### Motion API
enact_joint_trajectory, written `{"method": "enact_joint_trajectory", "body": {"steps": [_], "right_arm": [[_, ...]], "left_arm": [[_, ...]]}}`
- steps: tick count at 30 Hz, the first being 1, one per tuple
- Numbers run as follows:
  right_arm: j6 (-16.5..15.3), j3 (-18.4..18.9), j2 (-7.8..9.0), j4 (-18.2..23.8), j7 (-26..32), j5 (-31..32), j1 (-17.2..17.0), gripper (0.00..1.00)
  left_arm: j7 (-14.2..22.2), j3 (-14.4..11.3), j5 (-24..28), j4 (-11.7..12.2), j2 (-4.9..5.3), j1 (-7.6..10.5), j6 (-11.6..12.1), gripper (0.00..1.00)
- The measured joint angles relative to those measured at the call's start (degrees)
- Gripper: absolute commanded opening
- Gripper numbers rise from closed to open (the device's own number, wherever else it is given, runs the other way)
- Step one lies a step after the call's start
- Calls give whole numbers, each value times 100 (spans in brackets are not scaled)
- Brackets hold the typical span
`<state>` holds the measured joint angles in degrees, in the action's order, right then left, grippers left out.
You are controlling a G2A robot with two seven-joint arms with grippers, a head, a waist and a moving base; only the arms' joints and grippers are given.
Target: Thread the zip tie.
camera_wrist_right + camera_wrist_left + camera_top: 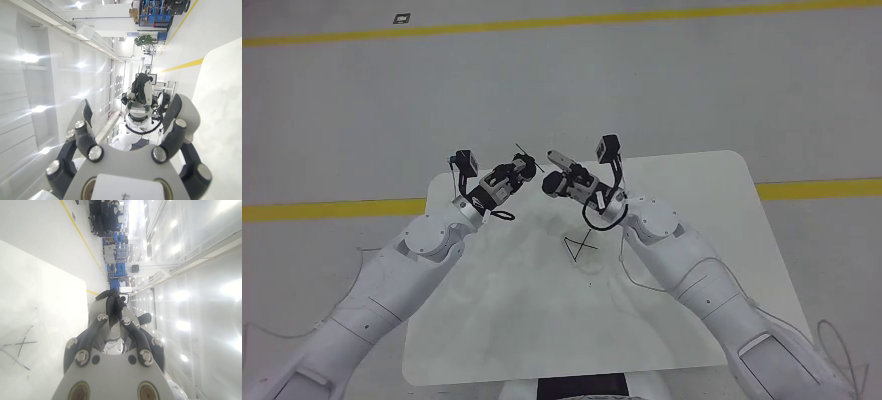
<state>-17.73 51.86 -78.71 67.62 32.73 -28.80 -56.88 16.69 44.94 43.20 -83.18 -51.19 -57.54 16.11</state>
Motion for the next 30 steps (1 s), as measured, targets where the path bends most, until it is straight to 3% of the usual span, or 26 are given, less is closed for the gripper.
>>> {"method": "enact_joint_trajectory", "body": {"steps": [6, 30], "right_arm": [[-41, 43, -27, -64, 8, 33, -17, 33], [-176, 69, -179, -369, -59, 303, 87, 24]], "left_arm": [[0, 0, 0, 0, 0, 0, 0, 0], [0, 0, 0, 0, 0, 0, 0, 0]]}}
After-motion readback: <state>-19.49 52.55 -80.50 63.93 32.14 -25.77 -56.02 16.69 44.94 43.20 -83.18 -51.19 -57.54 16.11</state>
